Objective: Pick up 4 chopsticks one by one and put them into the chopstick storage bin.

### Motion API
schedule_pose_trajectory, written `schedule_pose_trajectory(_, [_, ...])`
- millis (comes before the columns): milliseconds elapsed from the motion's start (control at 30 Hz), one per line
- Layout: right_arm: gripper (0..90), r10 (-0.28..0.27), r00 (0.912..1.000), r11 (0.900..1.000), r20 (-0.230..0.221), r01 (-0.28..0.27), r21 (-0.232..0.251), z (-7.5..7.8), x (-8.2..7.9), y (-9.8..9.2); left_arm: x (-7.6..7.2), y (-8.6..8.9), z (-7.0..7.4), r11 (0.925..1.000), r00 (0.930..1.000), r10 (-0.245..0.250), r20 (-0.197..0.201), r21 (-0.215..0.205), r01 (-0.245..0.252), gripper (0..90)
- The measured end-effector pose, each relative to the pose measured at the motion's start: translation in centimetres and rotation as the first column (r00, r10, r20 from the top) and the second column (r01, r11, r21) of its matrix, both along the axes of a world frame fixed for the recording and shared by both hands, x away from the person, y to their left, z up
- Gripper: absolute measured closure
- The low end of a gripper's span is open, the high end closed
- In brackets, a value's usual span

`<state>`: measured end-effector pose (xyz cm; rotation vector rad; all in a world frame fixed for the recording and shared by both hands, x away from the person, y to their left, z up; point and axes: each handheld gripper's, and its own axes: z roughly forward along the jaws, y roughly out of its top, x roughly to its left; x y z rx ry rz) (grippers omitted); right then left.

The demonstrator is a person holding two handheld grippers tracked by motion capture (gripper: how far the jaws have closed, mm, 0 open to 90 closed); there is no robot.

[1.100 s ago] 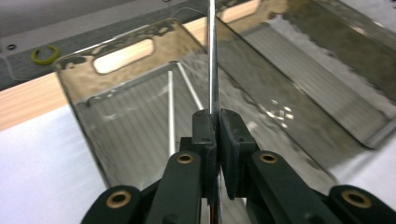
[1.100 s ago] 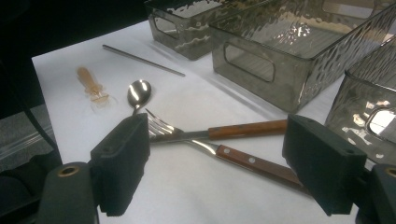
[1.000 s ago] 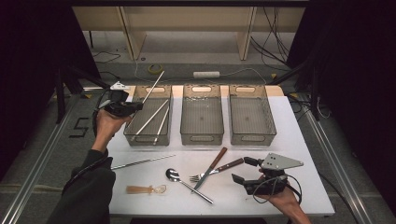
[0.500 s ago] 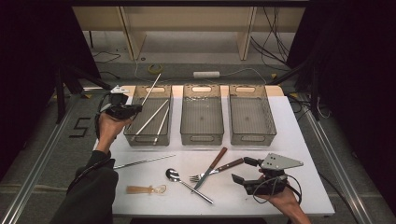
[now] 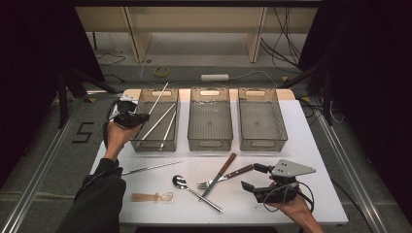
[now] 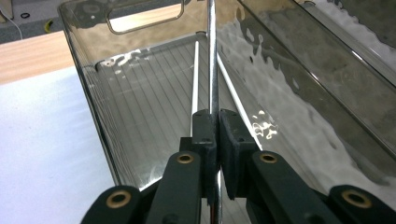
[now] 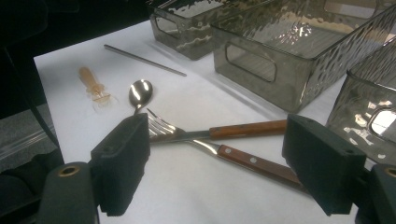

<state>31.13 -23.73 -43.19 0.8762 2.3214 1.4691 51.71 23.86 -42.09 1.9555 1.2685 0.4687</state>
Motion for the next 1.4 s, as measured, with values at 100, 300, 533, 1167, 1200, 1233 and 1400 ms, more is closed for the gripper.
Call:
schedule_pose_trajectory(100, [24.4,0.001,1.0000,1.000,0.001,-0.001,-0.002,0.0,0.0,0.0,0.1,-0.1,-0.4,0.9999,0.9999,0.000,-0.012,0.015,0.000,84.5])
schedule_pose_trajectory(300, [24.3,0.001,1.0000,1.000,0.001,-0.001,-0.001,0.0,0.0,0.0,0.2,-0.4,-0.8,0.9996,0.9996,-0.002,-0.028,0.030,0.002,84.4])
schedule_pose_trajectory(533, [24.4,0.002,1.0000,1.000,0.003,-0.002,-0.001,0.1,0.0,0.0,0.4,-0.6,-1.2,0.9998,0.9988,-0.016,-0.046,0.010,0.016,76.1])
schedule_pose_trajectory(1167, [24.4,0.011,0.9999,1.000,0.006,-0.010,-0.002,0.2,-0.1,0.2,-4.6,-0.4,2.1,0.9899,0.9898,-0.140,0.024,0.027,0.140,36.7])
schedule_pose_trajectory(1200, [24.3,0.008,1.0000,1.000,0.003,-0.008,-0.002,0.1,-0.1,0.1,-4.8,-0.5,2.2,0.9888,0.9891,-0.146,0.017,0.032,0.146,36.0])
schedule_pose_trajectory(1233, [24.4,0.008,1.0000,1.000,0.004,-0.008,-0.002,0.1,-0.1,0.1,-5.1,-0.6,2.2,0.9871,0.9876,-0.157,0.011,0.034,0.156,35.4])
schedule_pose_trajectory(1400, [24.3,0.010,0.9999,1.000,0.004,-0.010,-0.003,0.1,-0.1,0.1,-6.2,-1.2,2.6,0.9767,0.9782,-0.207,-0.018,0.054,0.208,32.0])
